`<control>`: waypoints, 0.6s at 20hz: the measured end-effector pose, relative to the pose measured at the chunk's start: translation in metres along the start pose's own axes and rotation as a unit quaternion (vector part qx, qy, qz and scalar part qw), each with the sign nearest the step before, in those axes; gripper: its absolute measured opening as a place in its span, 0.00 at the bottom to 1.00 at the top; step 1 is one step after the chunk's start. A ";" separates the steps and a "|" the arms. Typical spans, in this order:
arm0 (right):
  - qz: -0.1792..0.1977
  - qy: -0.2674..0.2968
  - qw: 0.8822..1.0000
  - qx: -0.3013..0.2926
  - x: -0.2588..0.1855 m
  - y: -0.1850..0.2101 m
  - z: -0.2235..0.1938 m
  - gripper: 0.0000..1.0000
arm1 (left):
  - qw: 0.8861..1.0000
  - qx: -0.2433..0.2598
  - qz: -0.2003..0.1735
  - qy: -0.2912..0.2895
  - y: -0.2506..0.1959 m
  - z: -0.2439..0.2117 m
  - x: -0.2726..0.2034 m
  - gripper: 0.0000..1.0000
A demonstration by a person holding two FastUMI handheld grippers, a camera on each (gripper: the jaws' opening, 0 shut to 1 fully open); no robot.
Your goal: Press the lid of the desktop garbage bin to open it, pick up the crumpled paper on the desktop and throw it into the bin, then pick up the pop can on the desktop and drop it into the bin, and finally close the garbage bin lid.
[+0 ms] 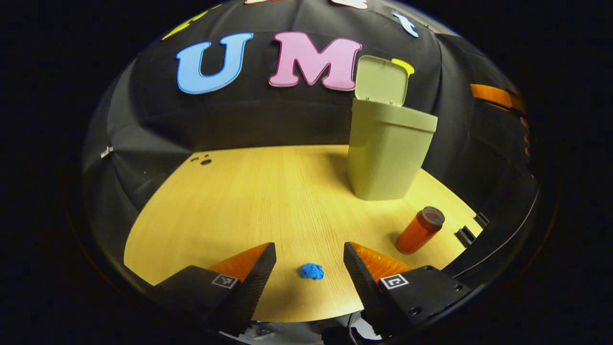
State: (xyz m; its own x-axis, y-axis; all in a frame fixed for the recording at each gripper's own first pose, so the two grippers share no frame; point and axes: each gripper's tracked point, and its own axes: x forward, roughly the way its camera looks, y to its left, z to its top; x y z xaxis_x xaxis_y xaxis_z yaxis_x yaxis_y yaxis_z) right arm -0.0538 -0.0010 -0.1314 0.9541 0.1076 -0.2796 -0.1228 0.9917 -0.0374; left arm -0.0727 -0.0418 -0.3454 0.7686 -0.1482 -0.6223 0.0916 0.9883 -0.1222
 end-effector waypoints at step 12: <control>-0.018 0.016 1.000 0.000 -0.007 -0.034 -0.012 0.85 | 0.996 0.000 0.014 0.086 0.001 -0.061 0.056 0.77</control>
State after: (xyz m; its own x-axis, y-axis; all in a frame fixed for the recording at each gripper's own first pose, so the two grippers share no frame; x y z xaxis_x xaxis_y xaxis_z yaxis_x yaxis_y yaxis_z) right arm -0.0591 -0.0363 -0.1399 0.9485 0.0686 -0.3092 -0.0877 0.9950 -0.0482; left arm -0.0680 -0.0509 -0.4272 0.6506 -0.1246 -0.7492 0.0710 0.9921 -0.1034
